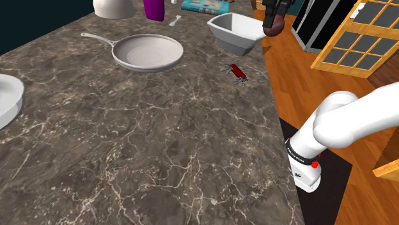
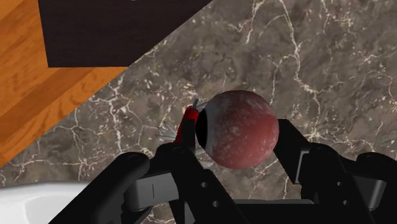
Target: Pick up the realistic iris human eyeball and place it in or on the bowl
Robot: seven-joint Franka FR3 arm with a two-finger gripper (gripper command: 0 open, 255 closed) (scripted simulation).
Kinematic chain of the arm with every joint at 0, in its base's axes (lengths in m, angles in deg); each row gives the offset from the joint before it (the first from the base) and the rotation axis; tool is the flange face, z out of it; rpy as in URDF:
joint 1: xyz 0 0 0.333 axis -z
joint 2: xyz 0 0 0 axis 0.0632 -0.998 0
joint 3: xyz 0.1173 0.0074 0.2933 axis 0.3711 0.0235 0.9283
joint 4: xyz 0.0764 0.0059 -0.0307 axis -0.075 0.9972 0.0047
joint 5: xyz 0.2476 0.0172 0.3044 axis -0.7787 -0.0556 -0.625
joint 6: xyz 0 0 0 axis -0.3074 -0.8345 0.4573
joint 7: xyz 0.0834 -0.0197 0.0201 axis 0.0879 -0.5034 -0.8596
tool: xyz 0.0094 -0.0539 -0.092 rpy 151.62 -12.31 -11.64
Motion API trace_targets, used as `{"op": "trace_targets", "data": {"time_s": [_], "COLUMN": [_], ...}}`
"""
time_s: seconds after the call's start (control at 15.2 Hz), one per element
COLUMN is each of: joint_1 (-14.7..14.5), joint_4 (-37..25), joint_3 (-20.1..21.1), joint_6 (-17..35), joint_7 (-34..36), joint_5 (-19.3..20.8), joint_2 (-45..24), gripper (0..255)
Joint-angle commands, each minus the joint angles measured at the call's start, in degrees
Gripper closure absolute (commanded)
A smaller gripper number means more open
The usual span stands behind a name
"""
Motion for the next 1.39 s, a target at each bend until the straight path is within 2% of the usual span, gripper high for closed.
{"op": "trace_targets", "data": {"time_s": [0.0,0.73,1.06,1.32], "joint_1": [0.6,4.2,6.2,8.2], "joint_4": [-1.0,-13.6,-23.0,-33.3], "joint_3": [-1.7,-10.3,-13.7,-16.1], "joint_6": [0.5,0.5,-0.7,-2.8], "joint_7": [-2.6,-15.6,-21.3,-25.7], "joint_5": [1.6,7.9,9.3,9.5], "joint_2": [-1.9,-16.0,-24.5,-32.9], "gripper": [255,255,255,255]}}
